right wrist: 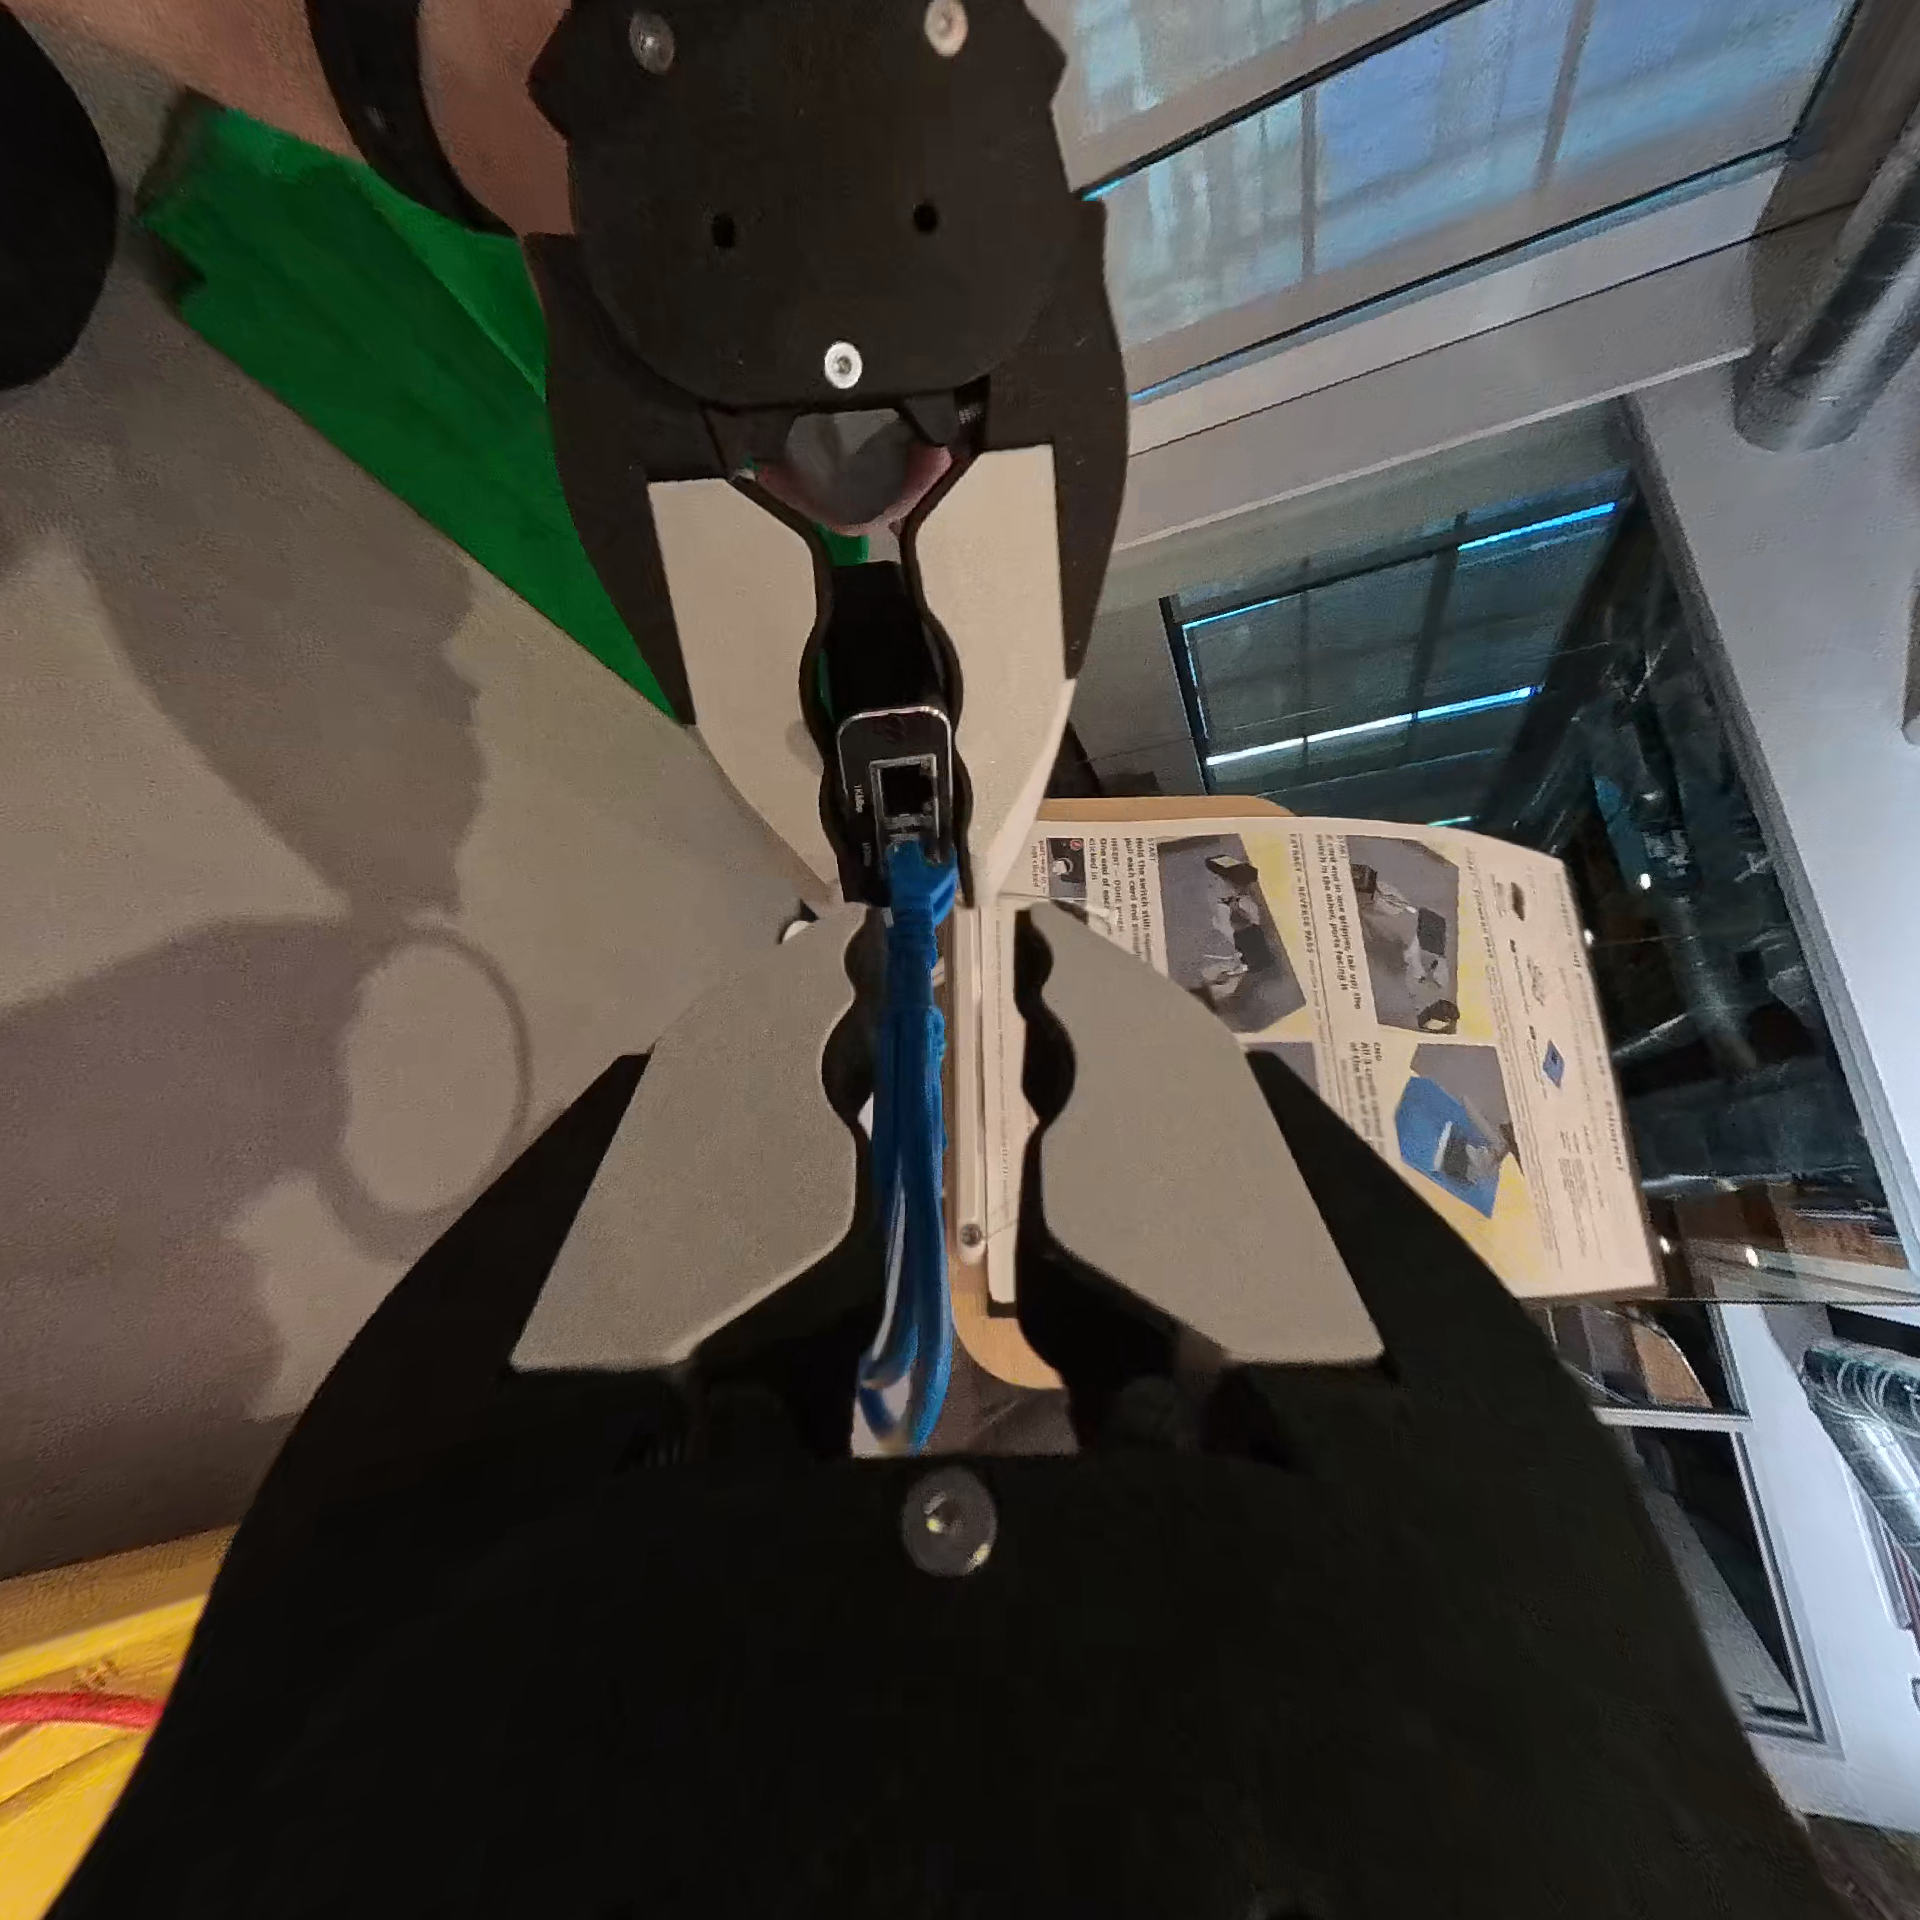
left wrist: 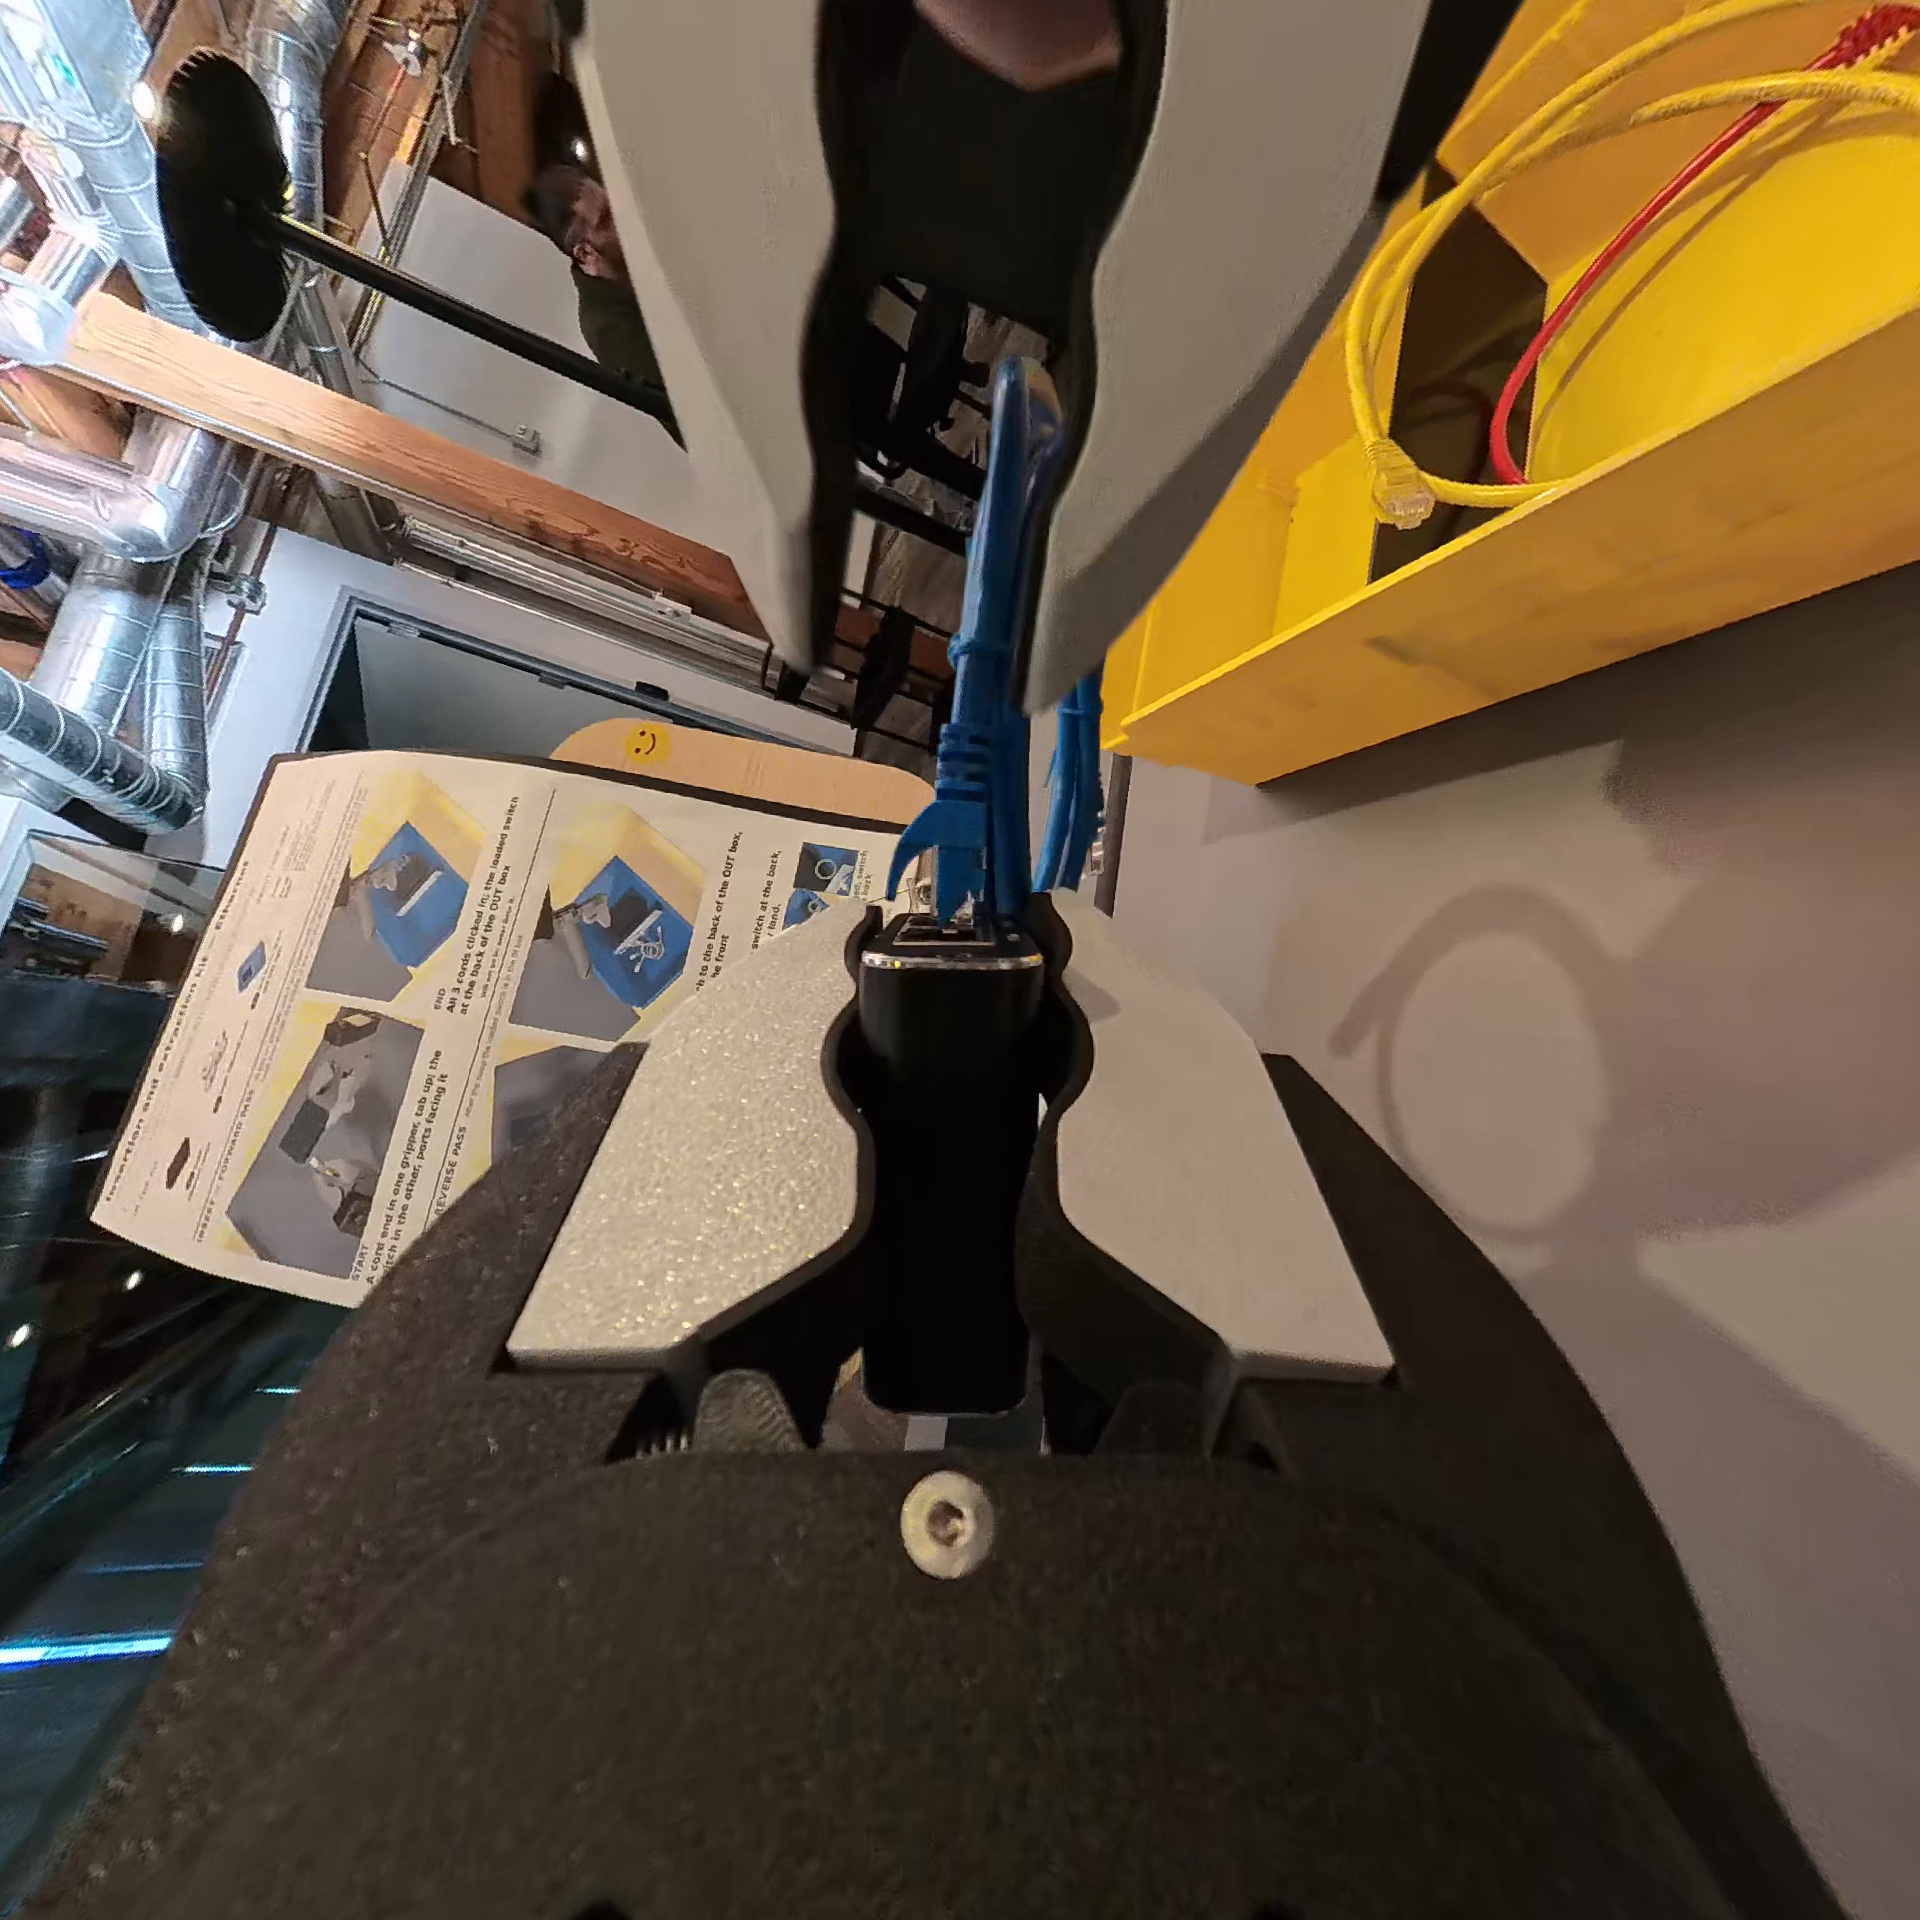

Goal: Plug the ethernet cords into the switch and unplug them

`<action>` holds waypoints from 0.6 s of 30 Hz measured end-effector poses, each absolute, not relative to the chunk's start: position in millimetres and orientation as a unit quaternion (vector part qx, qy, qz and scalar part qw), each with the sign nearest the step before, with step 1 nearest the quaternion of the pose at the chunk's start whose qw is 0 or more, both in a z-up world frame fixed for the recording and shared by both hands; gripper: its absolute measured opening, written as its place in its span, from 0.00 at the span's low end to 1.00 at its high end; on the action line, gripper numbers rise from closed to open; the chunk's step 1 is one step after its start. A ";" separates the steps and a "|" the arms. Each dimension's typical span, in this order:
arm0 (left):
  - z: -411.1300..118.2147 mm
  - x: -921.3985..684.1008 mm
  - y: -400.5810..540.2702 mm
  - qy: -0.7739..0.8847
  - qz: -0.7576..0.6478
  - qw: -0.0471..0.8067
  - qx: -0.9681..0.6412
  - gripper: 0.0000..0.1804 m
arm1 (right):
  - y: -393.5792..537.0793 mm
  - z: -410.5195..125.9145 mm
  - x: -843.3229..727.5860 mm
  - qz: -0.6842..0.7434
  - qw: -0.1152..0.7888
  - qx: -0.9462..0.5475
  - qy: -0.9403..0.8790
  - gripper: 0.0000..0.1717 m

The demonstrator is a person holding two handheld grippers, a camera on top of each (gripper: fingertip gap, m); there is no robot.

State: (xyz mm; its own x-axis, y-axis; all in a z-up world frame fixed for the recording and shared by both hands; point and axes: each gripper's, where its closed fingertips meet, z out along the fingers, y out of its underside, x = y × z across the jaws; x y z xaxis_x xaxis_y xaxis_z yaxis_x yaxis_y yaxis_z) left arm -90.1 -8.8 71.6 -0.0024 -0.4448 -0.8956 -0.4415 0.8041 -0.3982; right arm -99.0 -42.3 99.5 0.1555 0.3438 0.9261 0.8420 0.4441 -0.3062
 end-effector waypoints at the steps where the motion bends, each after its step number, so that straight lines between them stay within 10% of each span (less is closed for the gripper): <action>1: 71.0 -89.5 -9.6 0.709 -0.001 0.632 -0.312 0.14 | -37.7 94.8 -98.3 -0.213 0.577 -0.490 -0.618 0.14; 18: 68.0 -79.5 5.5 0.676 0.083 0.660 -0.317 0.15 | -26.2 77.6 -83.6 -0.278 0.493 -0.575 -0.591 0.09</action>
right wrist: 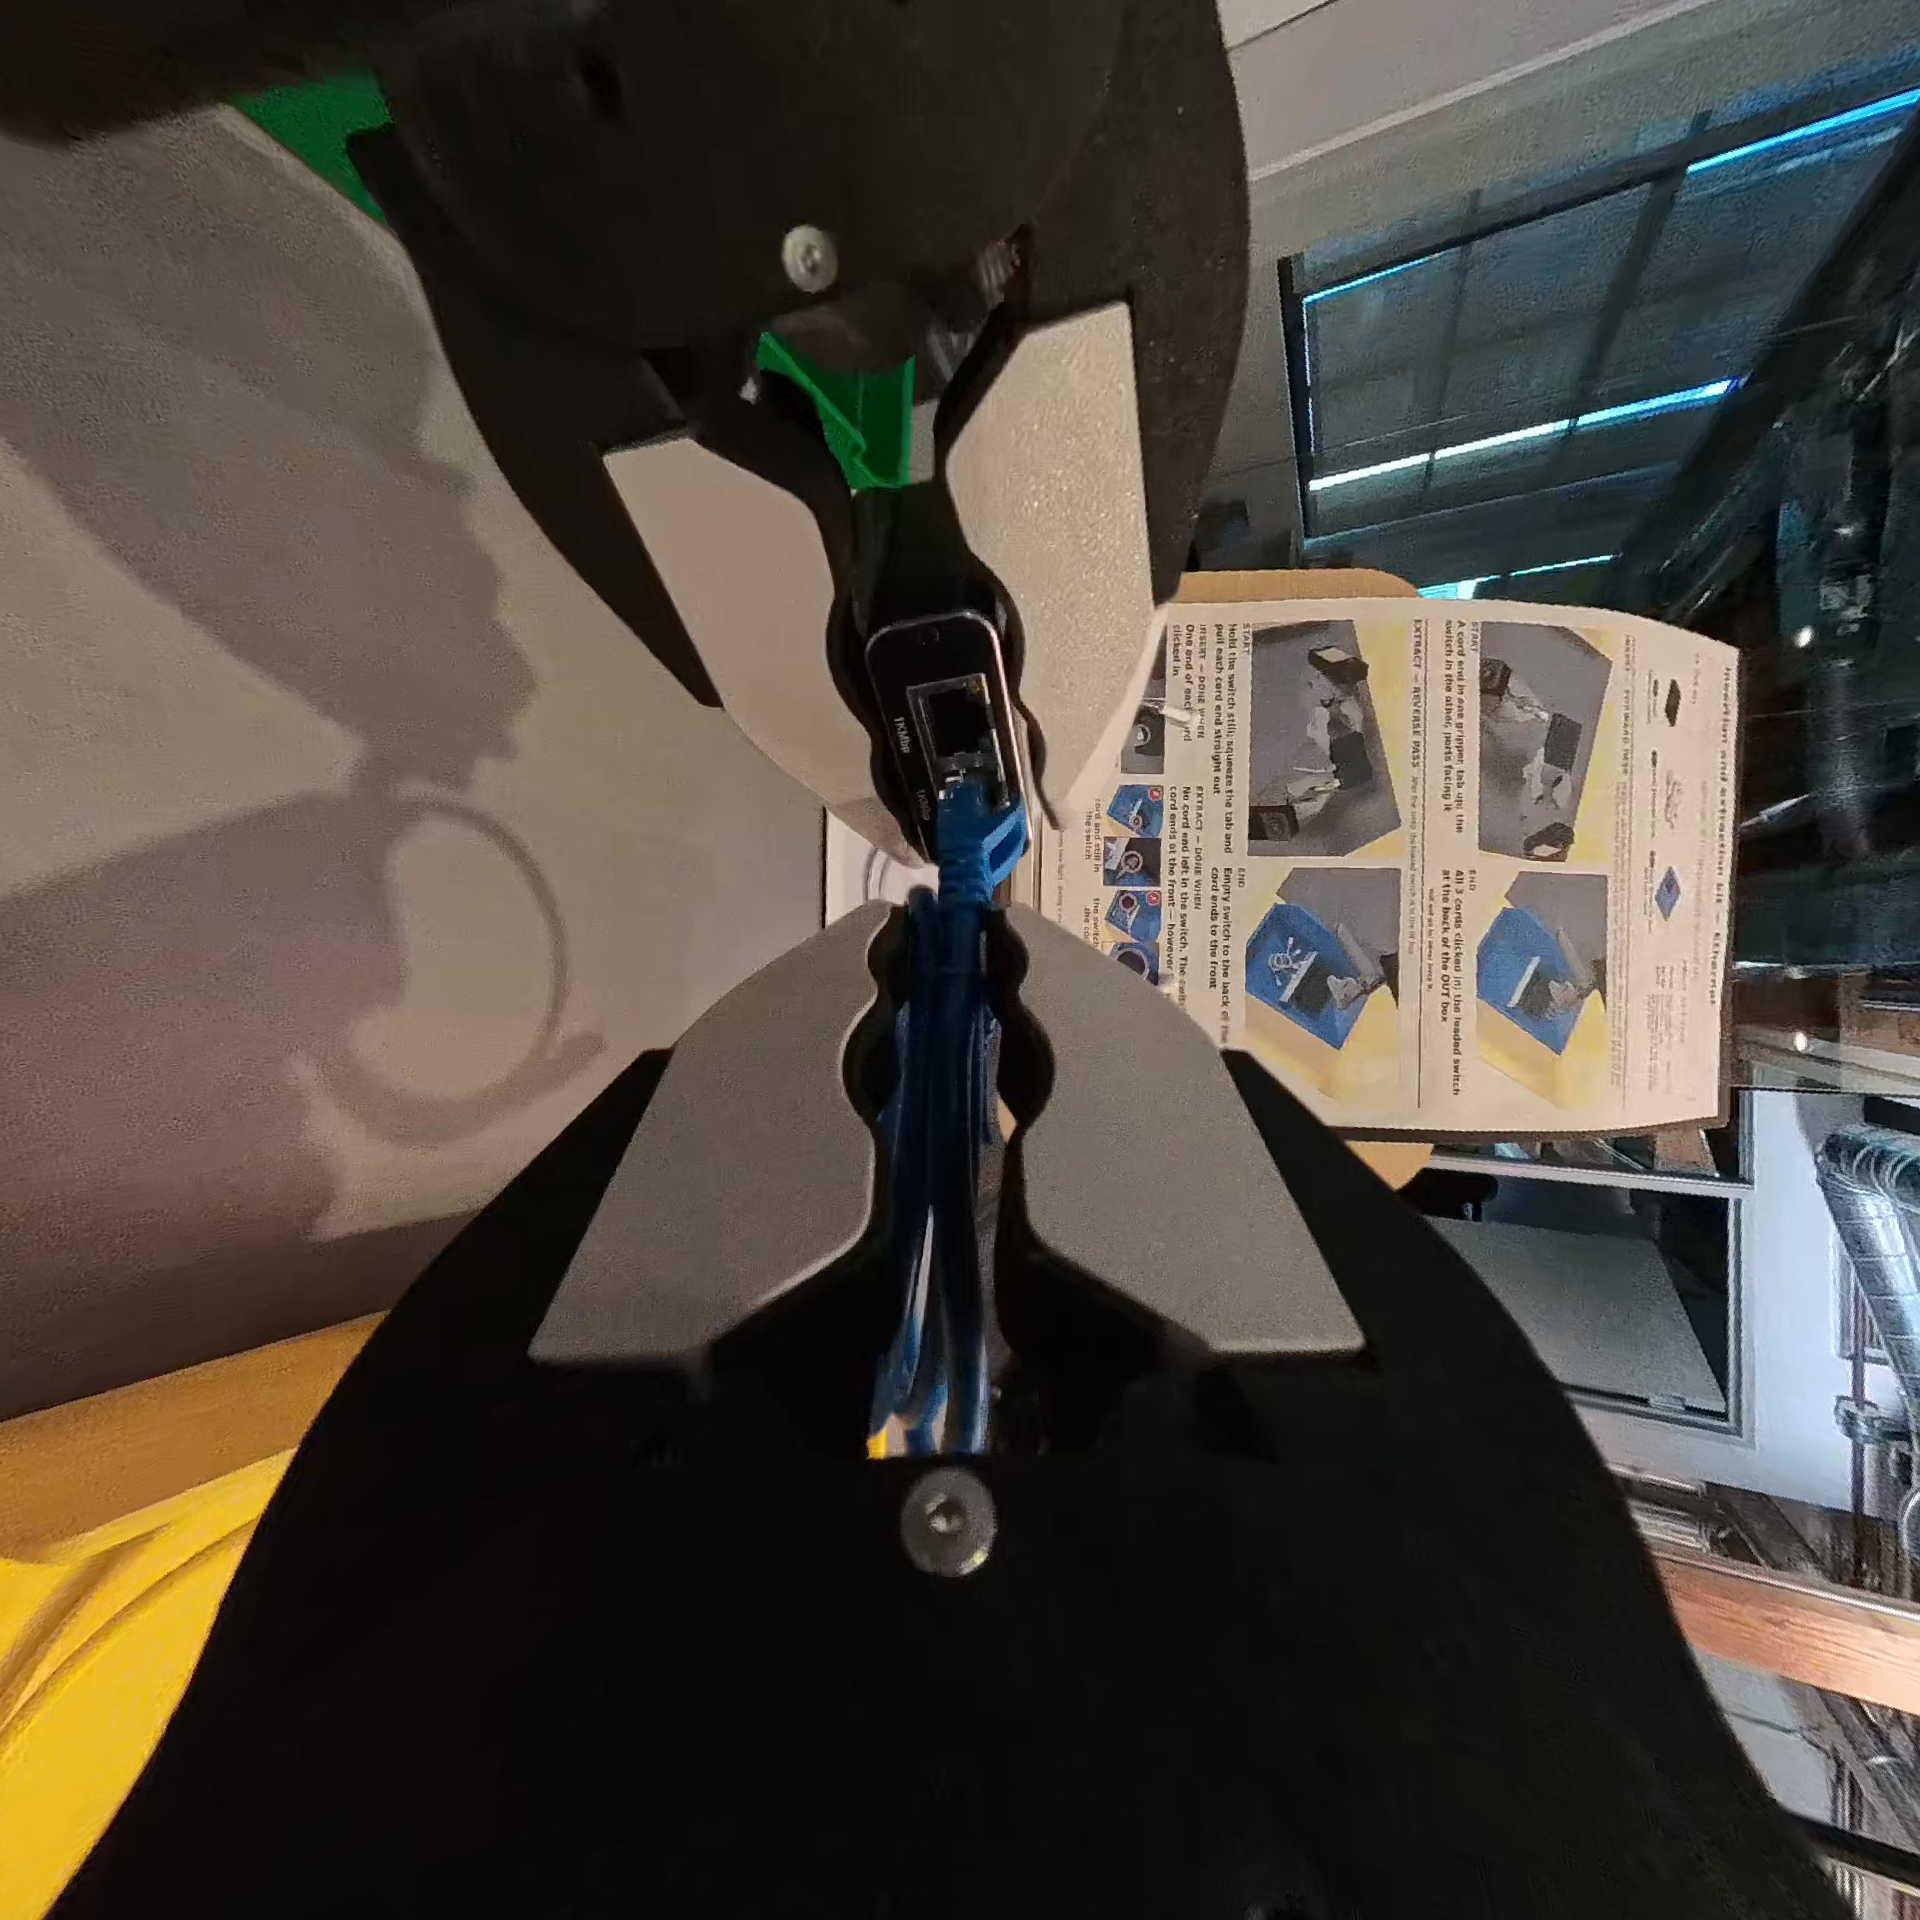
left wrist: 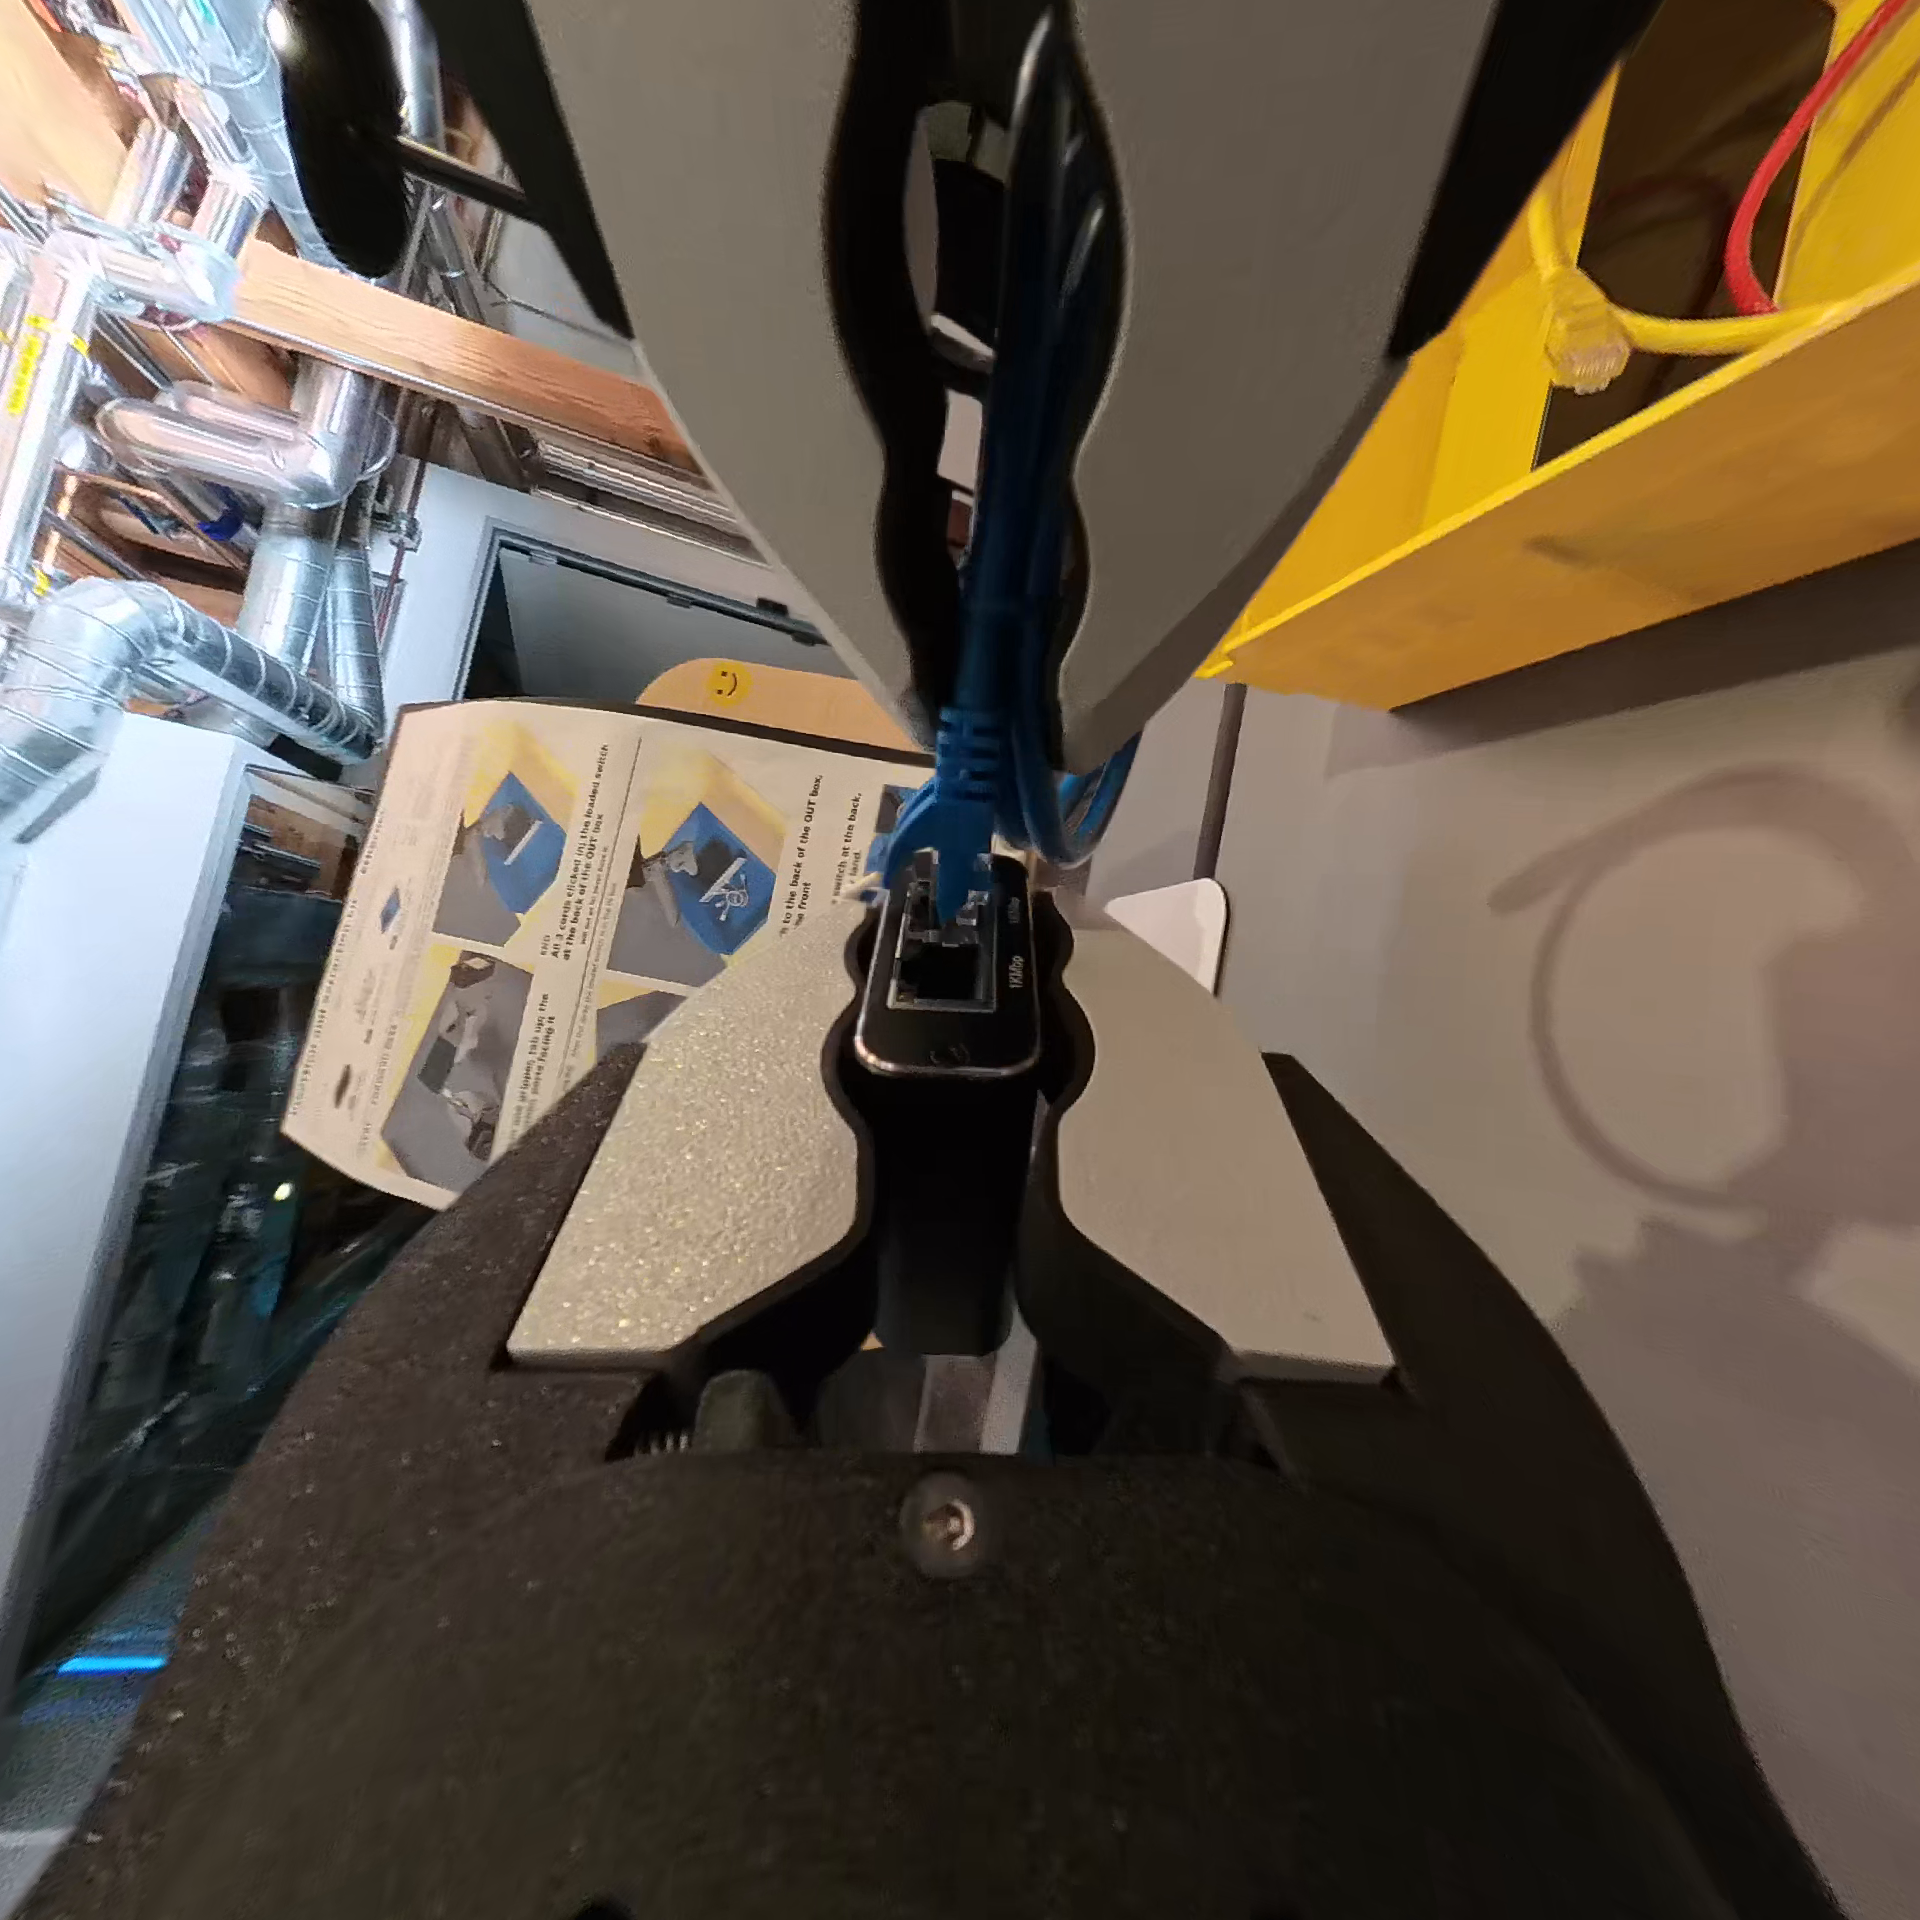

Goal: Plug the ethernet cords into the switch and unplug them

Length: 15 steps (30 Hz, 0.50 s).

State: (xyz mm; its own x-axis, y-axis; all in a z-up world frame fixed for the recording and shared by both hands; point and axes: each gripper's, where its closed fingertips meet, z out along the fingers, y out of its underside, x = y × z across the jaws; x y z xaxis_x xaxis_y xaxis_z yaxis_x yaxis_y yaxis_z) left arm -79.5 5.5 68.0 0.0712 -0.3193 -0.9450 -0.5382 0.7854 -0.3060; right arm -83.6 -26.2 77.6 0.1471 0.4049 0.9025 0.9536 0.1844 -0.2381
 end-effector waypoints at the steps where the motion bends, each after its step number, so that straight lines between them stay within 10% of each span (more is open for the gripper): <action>1: 69.0 -79.5 4.8 0.675 0.075 0.660 -0.321 0.15 | -27.2 79.2 -84.6 -0.278 0.497 -0.572 -0.590 0.09; 15: 76.0 -85.9 10.5 0.659 0.108 0.671 -0.322 0.15 | -34.5 86.2 -87.8 -0.298 0.506 -0.561 -0.583 0.09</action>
